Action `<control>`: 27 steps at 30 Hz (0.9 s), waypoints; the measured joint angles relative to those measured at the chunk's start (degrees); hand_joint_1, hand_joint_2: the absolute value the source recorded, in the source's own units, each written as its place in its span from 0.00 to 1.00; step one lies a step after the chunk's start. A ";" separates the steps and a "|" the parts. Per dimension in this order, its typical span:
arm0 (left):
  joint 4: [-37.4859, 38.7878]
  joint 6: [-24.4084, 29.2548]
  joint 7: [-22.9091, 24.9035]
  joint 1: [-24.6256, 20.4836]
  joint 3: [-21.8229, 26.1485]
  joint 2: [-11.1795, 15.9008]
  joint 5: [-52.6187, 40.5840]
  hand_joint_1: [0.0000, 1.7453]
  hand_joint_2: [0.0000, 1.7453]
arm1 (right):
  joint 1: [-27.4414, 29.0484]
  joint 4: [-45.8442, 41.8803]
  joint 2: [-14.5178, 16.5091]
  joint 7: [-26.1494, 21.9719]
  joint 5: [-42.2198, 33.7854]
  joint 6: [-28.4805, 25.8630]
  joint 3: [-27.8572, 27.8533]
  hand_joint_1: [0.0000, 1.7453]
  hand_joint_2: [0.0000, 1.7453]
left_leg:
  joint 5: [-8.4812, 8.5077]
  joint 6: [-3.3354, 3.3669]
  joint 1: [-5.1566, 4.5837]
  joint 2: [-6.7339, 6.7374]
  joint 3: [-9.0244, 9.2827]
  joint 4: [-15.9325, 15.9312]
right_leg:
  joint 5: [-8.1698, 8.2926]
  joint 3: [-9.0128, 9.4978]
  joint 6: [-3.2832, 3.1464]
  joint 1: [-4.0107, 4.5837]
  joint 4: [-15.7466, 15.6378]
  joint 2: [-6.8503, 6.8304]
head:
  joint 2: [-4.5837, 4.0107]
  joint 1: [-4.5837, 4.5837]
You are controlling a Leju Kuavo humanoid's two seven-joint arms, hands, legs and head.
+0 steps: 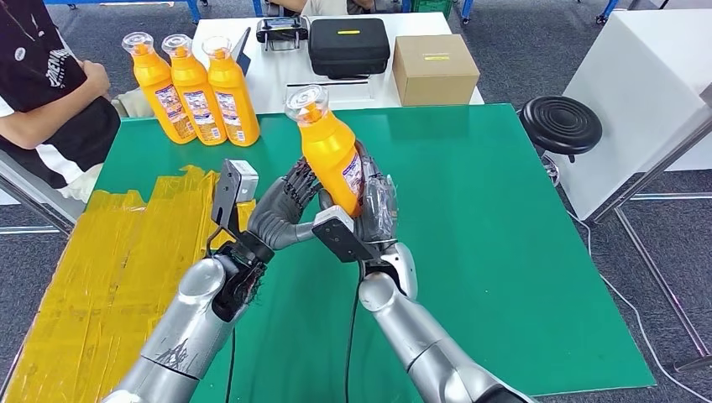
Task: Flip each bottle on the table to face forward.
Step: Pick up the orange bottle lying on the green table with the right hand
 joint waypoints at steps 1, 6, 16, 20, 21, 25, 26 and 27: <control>0.00 0.04 0.05 -0.02 0.02 0.00 0.27 0.00 1.00 | -0.02 0.12 0.10 0.02 0.32 -0.17 0.13 1.00 1.00 | 0.00 0.00 0.00 0.00 0.00 0.00 | 0.00 0.00 0.00 0.00 0.00 0.00 | -0.01 0.00; 0.02 0.19 0.31 -0.21 0.30 0.00 2.39 0.00 1.00 | -0.05 1.17 0.96 0.43 2.60 -1.54 1.55 1.00 1.00 | 0.00 0.00 0.00 0.02 0.00 0.00 | 0.00 -0.01 0.00 0.00 0.00 0.01 | 0.00 0.00; 0.95 1.33 -0.09 -0.77 1.26 0.22 4.79 0.00 1.00 | 0.36 3.99 2.46 -0.58 2.30 -2.02 4.50 1.00 1.00 | 0.00 0.00 0.01 0.01 -0.04 0.00 | 0.00 -0.04 0.00 0.00 0.00 0.01 | -0.01 0.01; 1.31 1.83 -0.36 -0.87 1.67 0.56 4.87 0.00 1.00 | 0.45 5.22 2.82 -1.05 1.92 -2.45 5.52 1.00 1.00 | 0.00 0.00 0.01 0.03 -0.04 0.00 | 0.00 -0.05 0.00 0.00 0.00 0.01 | -0.01 0.01; 1.52 1.95 -0.37 -0.90 1.81 0.60 4.87 0.00 1.00 | 0.49 5.61 2.96 -1.09 1.84 -2.64 5.79 1.00 1.00 | 0.00 0.00 0.01 0.02 -0.04 0.00 | 0.00 -0.06 0.00 0.00 0.00 0.01 | -0.01 0.01; 2.06 2.36 -0.56 -0.92 2.42 0.63 4.96 0.00 1.00 | 1.18 6.53 3.28 -1.33 1.52 -2.90 6.61 1.00 1.00 | 0.00 0.00 0.01 0.02 -0.05 0.00 | 0.00 -0.07 0.00 0.00 0.00 0.01 | -0.01 0.03; 2.11 2.46 -0.63 -0.91 2.57 0.63 4.98 0.00 1.00 | 1.42 6.68 3.35 -1.39 1.43 -2.89 6.79 1.00 1.00 | 0.00 0.00 0.01 0.03 -0.06 0.00 | 0.00 -0.07 0.00 0.00 0.00 0.01 | -0.01 0.01; 2.16 2.51 -0.69 -0.90 2.72 0.63 5.00 0.00 1.00 | 1.57 6.85 3.38 -1.42 1.32 -2.83 6.97 1.00 1.00 | 0.00 0.00 0.01 0.03 -0.06 0.00 | 0.00 -0.08 0.00 0.00 0.00 0.01 | 0.00 0.01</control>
